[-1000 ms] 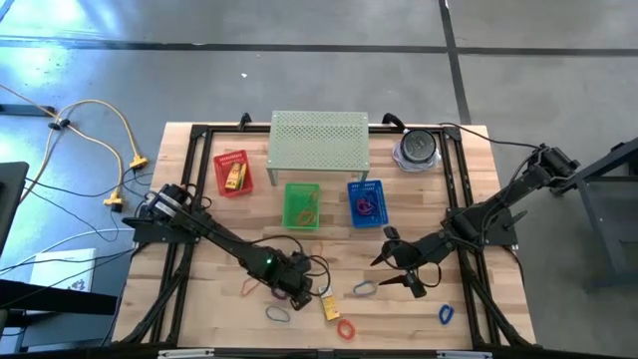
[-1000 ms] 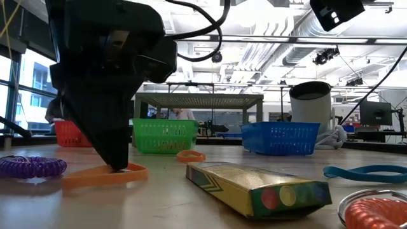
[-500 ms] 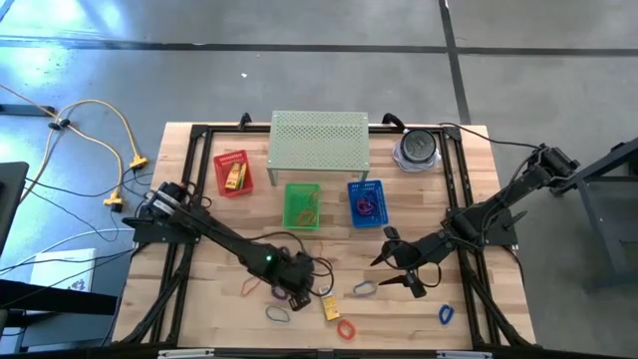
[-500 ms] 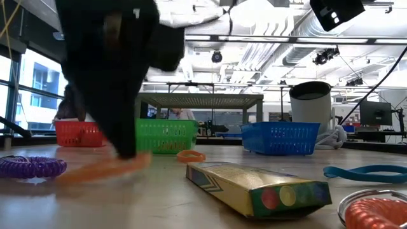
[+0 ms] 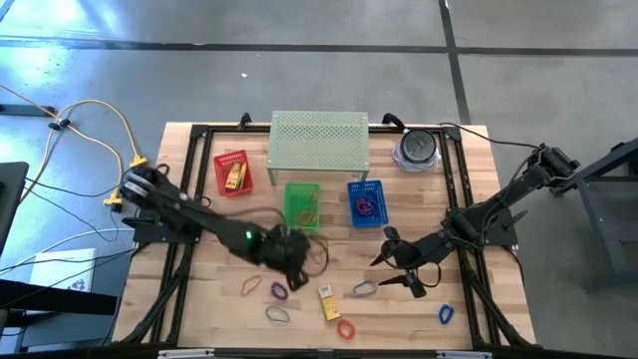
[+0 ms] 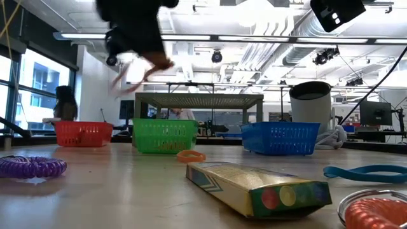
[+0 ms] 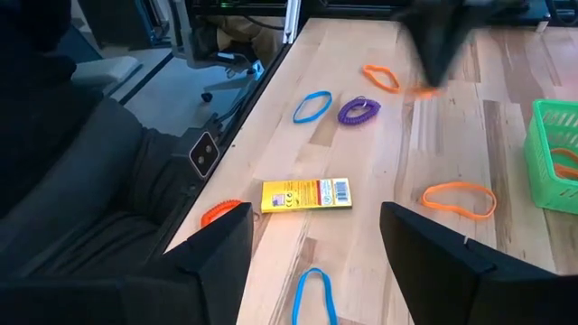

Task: Pick & Place Office Desk Supplies
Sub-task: Put the orange rubber band into the green bin, then put the violet spring keychain into the blue bin

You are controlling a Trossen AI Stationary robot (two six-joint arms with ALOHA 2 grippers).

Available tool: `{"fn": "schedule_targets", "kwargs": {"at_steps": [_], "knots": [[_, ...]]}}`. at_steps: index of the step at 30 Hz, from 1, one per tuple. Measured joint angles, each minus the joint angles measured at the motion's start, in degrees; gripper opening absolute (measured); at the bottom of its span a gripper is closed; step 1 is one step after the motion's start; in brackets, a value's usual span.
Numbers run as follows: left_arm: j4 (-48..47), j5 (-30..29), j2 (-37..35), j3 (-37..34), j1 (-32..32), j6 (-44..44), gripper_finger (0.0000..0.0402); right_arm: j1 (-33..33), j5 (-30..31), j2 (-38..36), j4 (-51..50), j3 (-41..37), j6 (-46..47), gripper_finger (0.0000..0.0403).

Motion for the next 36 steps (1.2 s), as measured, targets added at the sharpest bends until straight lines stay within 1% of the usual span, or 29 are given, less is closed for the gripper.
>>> {"fn": "schedule_targets", "kwargs": {"at_steps": [3,6,9,12,14,16,21,26,28,31,36], "knots": [[-1.4,-2.4,-3.1,0.0,3.5,1.6,0.0001,0.0,0.1,0.0,0.0,0.0,0.0,0.0231],[-3.0,-2.0,-4.8,0.0,8.3,3.6,0.0001,0.0,0.2,0.0,0.3,0.0,-0.2,0.0231],[-5.4,-0.6,-4.6,0.1,13.5,6.4,0.0001,0.0,0.1,0.0,0.4,0.0,-0.3,0.0231],[-6.8,2.2,-3.9,0.1,18.5,7.1,0.0001,0.0,0.0,0.0,0.4,0.0,-0.4,0.0231],[-7.3,3.7,-3.3,-0.1,21.0,7.3,0.0001,0.0,0.0,0.0,0.4,0.0,-0.4,0.0231],[-6.8,3.9,-3.0,0.0,22.8,7.4,0.0001,0.0,0.0,0.0,0.8,-0.3,-0.4,0.0231],[-8.0,4.1,-1.0,0.0,25.2,8.4,0.0001,0.0,0.1,0.0,0.8,-0.7,-0.4,0.0231],[-8.0,5.4,1.4,0.0,26.3,6.1,0.0001,0.0,0.0,0.0,1.0,-0.7,-0.4,0.0231],[-8.8,5.4,2.4,0.0,26.5,7.7,0.0005,0.0,0.0,0.0,1.0,-0.7,-0.8,0.0231],[-9.0,5.2,3.4,0.0,26.6,10.0,0.0019,0.0,0.0,0.0,1.1,-0.7,-1.3,0.0231],[-8.8,3.6,3.5,0.0,26.5,10.3,0.0055,0.0,0.0,0.0,1.2,-0.7,-1.5,0.0231]]}}
